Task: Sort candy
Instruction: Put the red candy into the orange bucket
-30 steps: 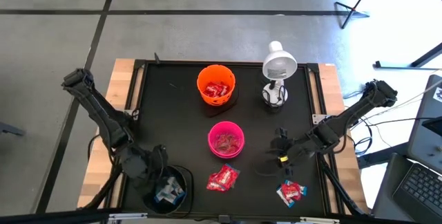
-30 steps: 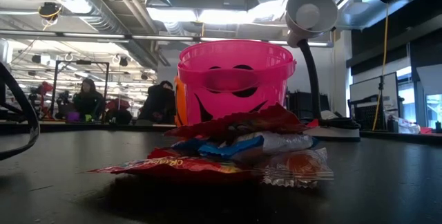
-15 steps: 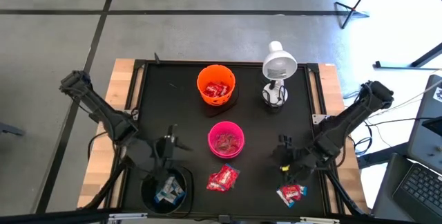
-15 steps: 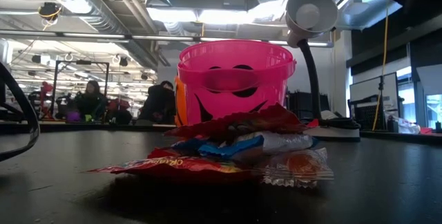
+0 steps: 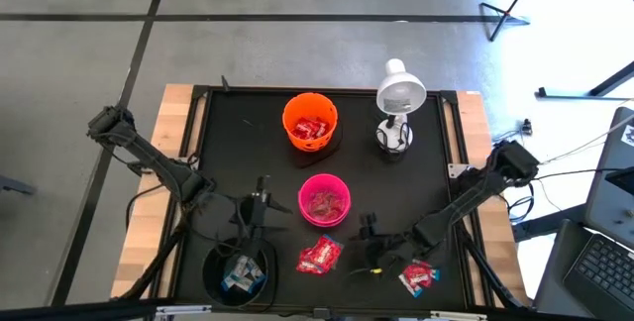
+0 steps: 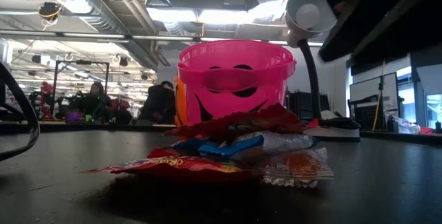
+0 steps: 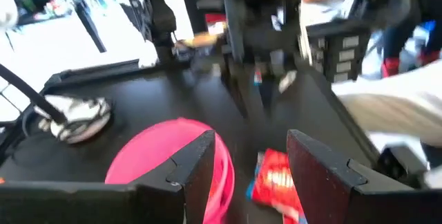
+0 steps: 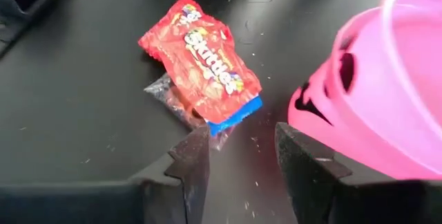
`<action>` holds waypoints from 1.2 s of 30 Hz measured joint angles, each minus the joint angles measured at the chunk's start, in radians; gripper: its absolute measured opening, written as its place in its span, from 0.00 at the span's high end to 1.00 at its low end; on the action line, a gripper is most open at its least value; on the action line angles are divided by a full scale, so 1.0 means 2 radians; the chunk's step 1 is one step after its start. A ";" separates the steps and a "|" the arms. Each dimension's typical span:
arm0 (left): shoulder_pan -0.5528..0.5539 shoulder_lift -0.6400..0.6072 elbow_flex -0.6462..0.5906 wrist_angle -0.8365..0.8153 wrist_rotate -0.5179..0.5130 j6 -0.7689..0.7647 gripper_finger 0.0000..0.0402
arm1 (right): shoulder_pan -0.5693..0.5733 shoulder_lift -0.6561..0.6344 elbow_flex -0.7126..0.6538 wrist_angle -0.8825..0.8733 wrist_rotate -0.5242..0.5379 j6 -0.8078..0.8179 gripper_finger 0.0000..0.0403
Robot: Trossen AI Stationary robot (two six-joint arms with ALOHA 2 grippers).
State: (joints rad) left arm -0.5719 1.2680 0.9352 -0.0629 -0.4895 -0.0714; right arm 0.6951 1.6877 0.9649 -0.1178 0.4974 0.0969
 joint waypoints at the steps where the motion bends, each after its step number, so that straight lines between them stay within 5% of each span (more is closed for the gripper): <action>1: 0.002 0.000 0.000 0.008 -0.001 0.003 0.58 | -0.002 0.010 0.000 0.009 0.000 -0.006 0.60; 16: 0.005 0.001 0.000 0.038 -0.004 0.015 0.58 | -0.001 0.107 0.005 0.115 -0.003 -0.065 0.60; 36: 0.005 0.001 0.000 0.050 -0.012 0.010 0.58 | -0.002 0.145 0.019 0.141 0.026 -0.090 0.60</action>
State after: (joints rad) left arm -0.5621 1.2705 0.9348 0.0374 -0.5129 -0.0509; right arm 0.6917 1.9787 1.0035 0.1639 0.5491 -0.0831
